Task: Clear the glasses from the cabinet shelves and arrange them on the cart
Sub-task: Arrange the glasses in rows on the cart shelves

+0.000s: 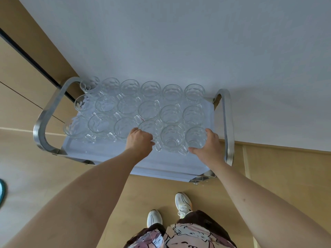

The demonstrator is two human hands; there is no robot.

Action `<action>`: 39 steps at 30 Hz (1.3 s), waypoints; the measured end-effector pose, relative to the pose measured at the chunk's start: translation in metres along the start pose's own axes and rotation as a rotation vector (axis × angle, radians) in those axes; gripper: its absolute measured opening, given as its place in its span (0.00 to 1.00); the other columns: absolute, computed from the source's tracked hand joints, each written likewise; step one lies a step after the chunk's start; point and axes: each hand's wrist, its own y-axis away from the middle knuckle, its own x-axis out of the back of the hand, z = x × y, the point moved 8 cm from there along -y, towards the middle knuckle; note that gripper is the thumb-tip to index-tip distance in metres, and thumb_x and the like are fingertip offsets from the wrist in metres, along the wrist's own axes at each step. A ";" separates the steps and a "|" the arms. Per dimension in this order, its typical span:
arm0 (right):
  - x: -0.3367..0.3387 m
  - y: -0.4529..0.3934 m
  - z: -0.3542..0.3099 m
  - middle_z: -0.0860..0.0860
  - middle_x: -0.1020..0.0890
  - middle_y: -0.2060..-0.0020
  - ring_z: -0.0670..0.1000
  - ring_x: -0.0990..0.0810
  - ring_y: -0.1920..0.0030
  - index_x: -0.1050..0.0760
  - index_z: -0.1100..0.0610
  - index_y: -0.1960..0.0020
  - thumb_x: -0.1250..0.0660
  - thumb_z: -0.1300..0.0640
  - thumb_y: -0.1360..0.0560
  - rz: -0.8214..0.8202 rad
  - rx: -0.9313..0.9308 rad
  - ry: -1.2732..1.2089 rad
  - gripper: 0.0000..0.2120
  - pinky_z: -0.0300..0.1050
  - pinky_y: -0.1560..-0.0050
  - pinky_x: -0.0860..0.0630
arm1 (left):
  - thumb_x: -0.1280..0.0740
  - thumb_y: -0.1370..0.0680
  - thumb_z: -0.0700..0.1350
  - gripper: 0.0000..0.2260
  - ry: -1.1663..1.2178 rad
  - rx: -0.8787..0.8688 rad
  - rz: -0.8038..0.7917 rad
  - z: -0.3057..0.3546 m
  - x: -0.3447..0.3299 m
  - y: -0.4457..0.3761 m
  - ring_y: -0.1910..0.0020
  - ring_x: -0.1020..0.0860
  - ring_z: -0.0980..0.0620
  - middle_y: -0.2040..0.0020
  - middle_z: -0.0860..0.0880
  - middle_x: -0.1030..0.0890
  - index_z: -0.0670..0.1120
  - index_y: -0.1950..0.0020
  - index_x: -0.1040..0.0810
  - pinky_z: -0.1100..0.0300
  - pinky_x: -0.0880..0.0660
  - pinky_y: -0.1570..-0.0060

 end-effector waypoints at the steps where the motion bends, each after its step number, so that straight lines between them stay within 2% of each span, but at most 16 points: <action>1: 0.000 0.000 0.000 0.54 0.35 0.27 0.55 0.31 0.30 0.42 0.53 0.22 0.17 0.49 0.35 0.003 -0.003 -0.002 0.50 0.41 0.40 0.35 | 0.31 0.21 0.51 0.08 -0.010 0.009 0.000 0.000 -0.001 0.000 0.50 0.19 0.47 0.57 0.49 0.15 0.49 0.52 0.14 0.58 0.41 0.27; 10: -0.005 0.002 0.001 0.53 0.37 0.26 0.54 0.34 0.28 0.44 0.52 0.21 0.18 0.47 0.34 0.001 -0.018 -0.007 0.50 0.42 0.39 0.36 | 0.31 0.21 0.53 0.11 -0.059 0.075 0.030 0.002 -0.001 0.002 0.55 0.19 0.47 0.62 0.49 0.17 0.50 0.58 0.17 0.59 0.38 0.33; 12: -0.005 0.003 0.001 0.53 0.38 0.25 0.54 0.34 0.27 0.45 0.53 0.21 0.18 0.47 0.33 -0.011 -0.022 -0.012 0.51 0.42 0.38 0.37 | 0.32 0.20 0.54 0.10 -0.049 0.059 0.018 0.002 0.000 0.002 0.51 0.19 0.47 0.59 0.49 0.16 0.50 0.55 0.16 0.59 0.38 0.34; 14: -0.005 0.003 0.001 0.53 0.38 0.25 0.54 0.35 0.27 0.45 0.53 0.21 0.18 0.48 0.33 -0.024 -0.030 -0.015 0.51 0.42 0.38 0.37 | 0.32 0.21 0.55 0.10 -0.024 0.034 -0.019 0.004 0.000 0.001 0.44 0.21 0.47 0.52 0.49 0.15 0.51 0.47 0.16 0.57 0.38 0.33; 17: -0.004 0.007 -0.001 0.54 0.38 0.24 0.55 0.34 0.27 0.46 0.53 0.20 0.19 0.47 0.33 -0.032 -0.031 -0.002 0.51 0.42 0.37 0.37 | 0.31 0.22 0.57 0.19 0.021 -0.004 -0.095 0.011 0.002 0.000 0.34 0.27 0.47 0.38 0.50 0.19 0.53 0.34 0.21 0.52 0.39 0.30; 19: -0.002 0.011 -0.006 0.54 0.38 0.23 0.56 0.35 0.26 0.47 0.52 0.19 0.19 0.46 0.32 -0.033 -0.027 0.014 0.52 0.45 0.33 0.35 | 0.31 0.23 0.57 0.22 0.065 -0.016 -0.114 0.014 0.007 0.001 0.31 0.30 0.46 0.34 0.50 0.22 0.52 0.30 0.24 0.50 0.37 0.30; 24: 0.012 0.019 -0.030 0.55 0.36 0.24 0.58 0.35 0.25 0.44 0.54 0.20 0.21 0.45 0.30 0.030 0.027 0.091 0.47 0.53 0.28 0.34 | 0.31 0.22 0.55 0.24 0.131 -0.049 -0.066 0.023 0.034 0.001 0.29 0.32 0.45 0.31 0.48 0.24 0.50 0.27 0.27 0.50 0.36 0.30; 31: 0.034 0.039 -0.060 0.54 0.35 0.24 0.58 0.36 0.25 0.41 0.53 0.21 0.25 0.44 0.28 0.125 0.104 0.158 0.42 0.54 0.27 0.35 | 0.31 0.23 0.55 0.25 0.196 -0.141 0.063 0.038 0.080 0.004 0.29 0.33 0.44 0.28 0.48 0.27 0.49 0.27 0.28 0.48 0.35 0.32; 39: 0.079 0.079 -0.048 0.53 0.37 0.23 0.58 0.38 0.24 0.42 0.51 0.20 0.28 0.42 0.25 0.248 0.048 0.211 0.40 0.57 0.26 0.35 | 0.31 0.22 0.57 0.31 0.269 -0.346 0.082 0.107 0.112 0.009 0.27 0.35 0.42 0.27 0.45 0.29 0.49 0.23 0.34 0.46 0.35 0.30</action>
